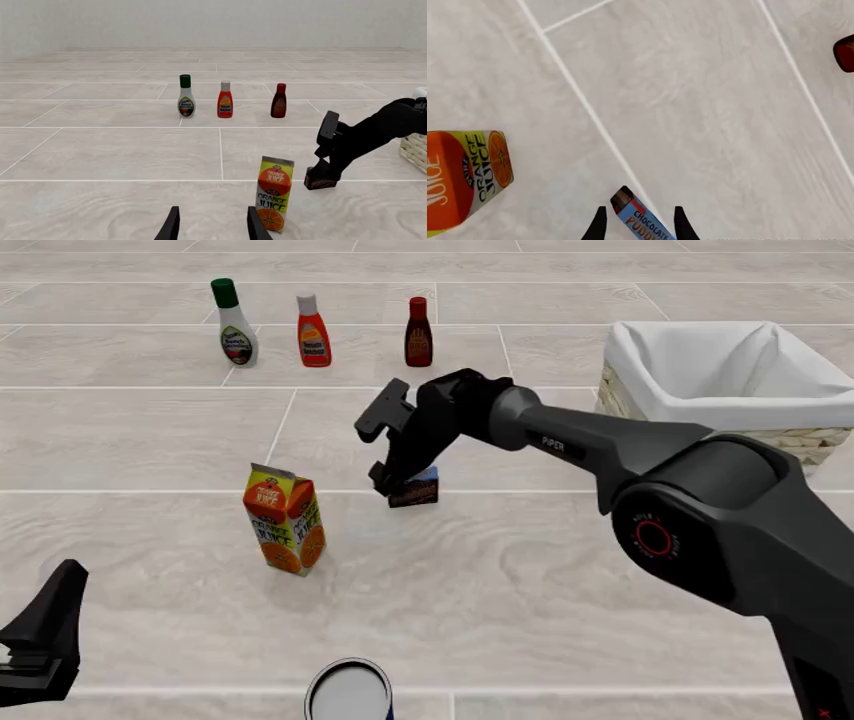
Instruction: Pick the chocolate pudding and place it in the basket.
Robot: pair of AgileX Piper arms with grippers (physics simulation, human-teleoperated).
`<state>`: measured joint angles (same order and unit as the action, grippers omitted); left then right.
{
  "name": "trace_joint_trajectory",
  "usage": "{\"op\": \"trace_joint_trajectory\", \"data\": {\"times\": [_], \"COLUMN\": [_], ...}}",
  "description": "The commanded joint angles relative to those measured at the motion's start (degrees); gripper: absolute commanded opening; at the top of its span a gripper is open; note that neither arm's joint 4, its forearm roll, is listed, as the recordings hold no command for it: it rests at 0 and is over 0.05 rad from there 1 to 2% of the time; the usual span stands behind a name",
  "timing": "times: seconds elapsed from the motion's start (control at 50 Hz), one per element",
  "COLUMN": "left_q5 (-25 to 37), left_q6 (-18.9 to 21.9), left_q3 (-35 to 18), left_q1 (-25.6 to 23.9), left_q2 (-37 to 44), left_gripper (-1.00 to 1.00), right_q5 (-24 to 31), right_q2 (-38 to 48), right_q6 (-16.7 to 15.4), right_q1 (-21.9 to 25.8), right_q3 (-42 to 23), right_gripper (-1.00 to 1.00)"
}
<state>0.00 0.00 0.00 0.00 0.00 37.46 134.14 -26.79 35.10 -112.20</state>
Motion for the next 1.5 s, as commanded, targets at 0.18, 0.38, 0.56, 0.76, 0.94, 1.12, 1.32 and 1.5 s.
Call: {"op": "trace_joint_trajectory", "data": {"times": [0.18, 0.38, 0.56, 0.76, 0.94, 1.12, 1.32, 1.5], "left_q5": [0.0, 0.0, 0.0, 0.0, 0.0, 0.0, 0.0, 0.0], "left_q6": [0.0, 0.0, 0.0, 0.0, 0.0, 0.0, 0.0, 0.0], "left_q3": [0.0, 0.0, 0.0, 0.0, 0.0, 0.0, 0.0, 0.0], "left_q1": [0.0, 0.0, 0.0, 0.0, 0.0, 0.0, 0.0, 0.0], "left_q2": [0.0, 0.0, 0.0, 0.0, 0.0, 0.0, 0.0, 0.0], "left_gripper": [1.0, 1.0, 1.0, 1.0, 1.0, 1.0, 1.0, 1.0], "right_q5": [-0.6, -1.6, -1.5, -3.8, -9.2, -12.2, -12.7, -12.9], "right_q2": [1.1, 1.5, 2.2, 3.8, 1.6, -0.1, -4.9, -9.5], "right_q6": [-0.4, 0.0, 0.8, 4.7, 7.3, 5.3, 4.5, 3.3], "right_q1": [-1.2, -1.4, -1.5, -0.2, 0.1, -1.9, -3.0, -3.6], "right_q3": [0.7, 2.0, 2.2, 5.3, 6.2, 7.9, 9.4, 12.0], "right_gripper": [1.0, 1.0, 1.0, 1.0, -1.0, -1.0, -1.0, -1.0]}}
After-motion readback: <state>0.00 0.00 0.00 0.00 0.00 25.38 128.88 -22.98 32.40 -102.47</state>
